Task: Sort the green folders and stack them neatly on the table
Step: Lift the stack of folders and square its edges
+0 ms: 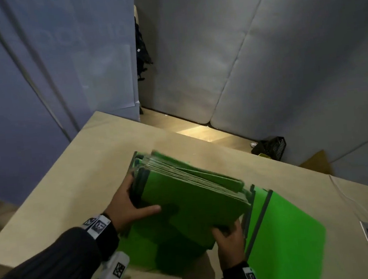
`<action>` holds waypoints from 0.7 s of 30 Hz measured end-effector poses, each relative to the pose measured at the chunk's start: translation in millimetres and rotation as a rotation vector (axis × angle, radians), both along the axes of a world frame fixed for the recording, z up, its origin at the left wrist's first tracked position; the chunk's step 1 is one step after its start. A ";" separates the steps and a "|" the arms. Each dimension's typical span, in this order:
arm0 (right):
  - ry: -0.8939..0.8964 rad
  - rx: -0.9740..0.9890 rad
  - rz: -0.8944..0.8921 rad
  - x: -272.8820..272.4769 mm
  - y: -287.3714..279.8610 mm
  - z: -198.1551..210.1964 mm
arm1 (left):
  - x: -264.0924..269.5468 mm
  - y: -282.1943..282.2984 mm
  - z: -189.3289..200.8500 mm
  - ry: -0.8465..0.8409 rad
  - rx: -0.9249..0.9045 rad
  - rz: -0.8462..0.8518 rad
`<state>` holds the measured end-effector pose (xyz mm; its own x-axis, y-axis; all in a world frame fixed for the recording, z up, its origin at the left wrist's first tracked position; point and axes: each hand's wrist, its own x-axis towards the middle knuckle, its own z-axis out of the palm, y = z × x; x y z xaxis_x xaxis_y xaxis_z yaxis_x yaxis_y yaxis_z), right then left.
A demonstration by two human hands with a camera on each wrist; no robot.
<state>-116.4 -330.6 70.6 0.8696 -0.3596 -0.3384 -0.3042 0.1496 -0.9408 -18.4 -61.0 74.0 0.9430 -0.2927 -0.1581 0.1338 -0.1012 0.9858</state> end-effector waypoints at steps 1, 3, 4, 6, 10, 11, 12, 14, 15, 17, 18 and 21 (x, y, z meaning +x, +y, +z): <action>-0.034 0.010 -0.003 0.9 -0.2 3.0 | -1.7 2.9 -3.3 -0.012 -0.008 0.010; -0.089 0.005 -0.007 0.9 -1.5 4.8 | -5.6 4.2 1.2 -0.033 -0.045 0.021; -0.102 -0.007 -0.008 0.1 -1.8 2.9 | -8.9 2.9 7.4 -0.042 -0.061 0.031; -0.116 0.003 -0.019 -3.0 0.7 1.8 | -15.1 0.1 14.7 -0.054 -0.122 0.052; -0.161 -0.015 -0.115 -9.2 6.1 -2.5 | -22.1 -2.0 32.5 -0.118 -0.150 0.063; -0.164 0.001 -0.123 -10.9 5.9 0.1 | -20.6 -1.7 36.4 -0.163 -0.125 0.049; -0.162 -0.003 -0.093 -13.3 3.0 -1.2 | -18.6 -0.9 39.2 -0.198 -0.102 0.036; -0.155 -0.066 -0.059 -14.4 -4.9 -8.3 | -14.1 1.7 37.9 -0.228 -0.100 0.015; -0.157 -0.107 -0.030 -12.8 -6.1 -5.9 | -11.6 3.7 34.2 -0.251 -0.090 0.018; -0.180 -0.164 0.029 -8.4 -8.4 -2.9 | -6.6 7.9 30.9 -0.280 -0.078 0.022; -0.187 -0.182 0.060 -5.8 -8.6 -0.5 | -4.0 8.8 33.1 -0.290 -0.088 0.019; -0.159 -0.182 0.061 -2.3 -12.1 5.6 | 2.4 6.2 35.0 -0.311 -0.095 -0.016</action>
<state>-118.7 -342.6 76.2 0.9287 -0.3471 -0.1303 -0.1539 -0.0411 -0.9872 -16.0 -54.7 108.9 0.9370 -0.3075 0.1656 -0.1760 -0.0064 0.9844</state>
